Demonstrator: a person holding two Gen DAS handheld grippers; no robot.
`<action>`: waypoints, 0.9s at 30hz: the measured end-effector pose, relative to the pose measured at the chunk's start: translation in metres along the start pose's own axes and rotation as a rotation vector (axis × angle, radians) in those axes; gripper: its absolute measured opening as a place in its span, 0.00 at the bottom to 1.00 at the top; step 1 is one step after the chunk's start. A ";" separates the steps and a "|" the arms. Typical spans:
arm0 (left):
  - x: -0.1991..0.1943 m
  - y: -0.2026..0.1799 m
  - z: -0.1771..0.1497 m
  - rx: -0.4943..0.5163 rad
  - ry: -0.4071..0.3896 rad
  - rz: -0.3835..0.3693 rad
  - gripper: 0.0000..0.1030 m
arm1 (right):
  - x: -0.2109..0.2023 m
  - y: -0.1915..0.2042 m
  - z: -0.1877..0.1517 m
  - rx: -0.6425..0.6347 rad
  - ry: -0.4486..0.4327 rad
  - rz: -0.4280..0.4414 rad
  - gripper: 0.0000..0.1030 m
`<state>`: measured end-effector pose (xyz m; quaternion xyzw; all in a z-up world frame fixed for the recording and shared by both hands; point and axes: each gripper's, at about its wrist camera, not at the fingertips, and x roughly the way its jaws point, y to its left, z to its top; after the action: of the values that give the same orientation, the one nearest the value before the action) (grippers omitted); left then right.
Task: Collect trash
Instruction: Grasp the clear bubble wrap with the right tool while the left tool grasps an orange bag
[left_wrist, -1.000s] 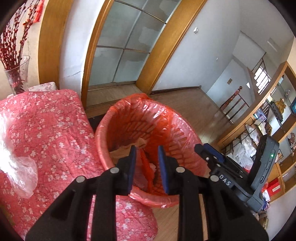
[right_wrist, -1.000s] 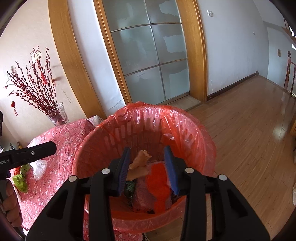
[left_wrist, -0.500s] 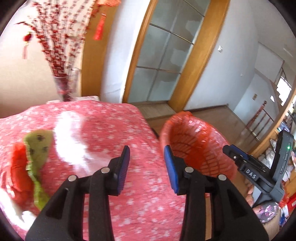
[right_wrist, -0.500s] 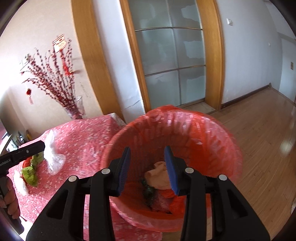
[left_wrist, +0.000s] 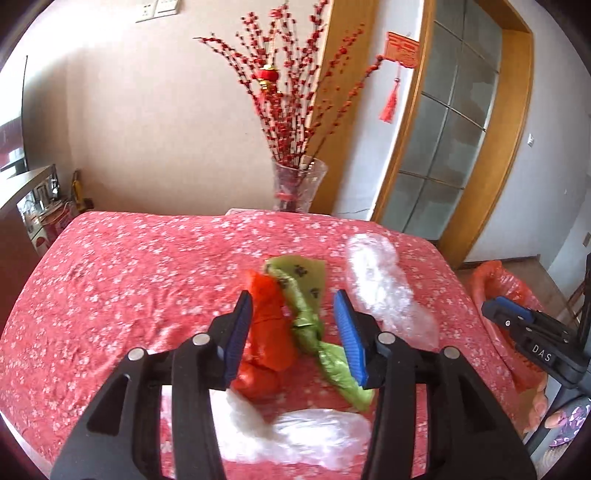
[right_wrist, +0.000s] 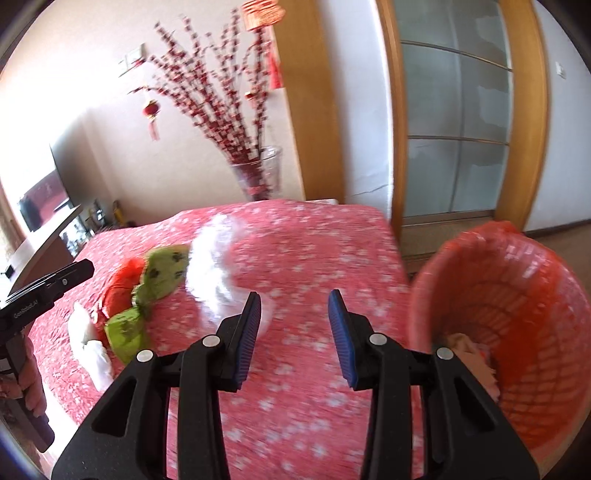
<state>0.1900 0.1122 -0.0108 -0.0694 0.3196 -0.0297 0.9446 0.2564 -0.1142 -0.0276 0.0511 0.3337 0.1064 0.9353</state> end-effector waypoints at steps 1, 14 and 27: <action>0.000 0.009 0.000 -0.015 0.000 0.013 0.46 | 0.006 0.008 0.001 -0.011 0.009 0.013 0.38; 0.006 0.051 -0.012 -0.048 0.022 0.034 0.52 | 0.073 0.070 0.009 -0.091 0.109 0.032 0.47; 0.033 0.034 -0.023 0.014 0.091 0.033 0.57 | 0.099 0.078 -0.002 -0.132 0.193 0.025 0.28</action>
<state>0.2025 0.1395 -0.0535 -0.0562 0.3630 -0.0196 0.9299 0.3173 -0.0154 -0.0771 -0.0170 0.4137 0.1441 0.8988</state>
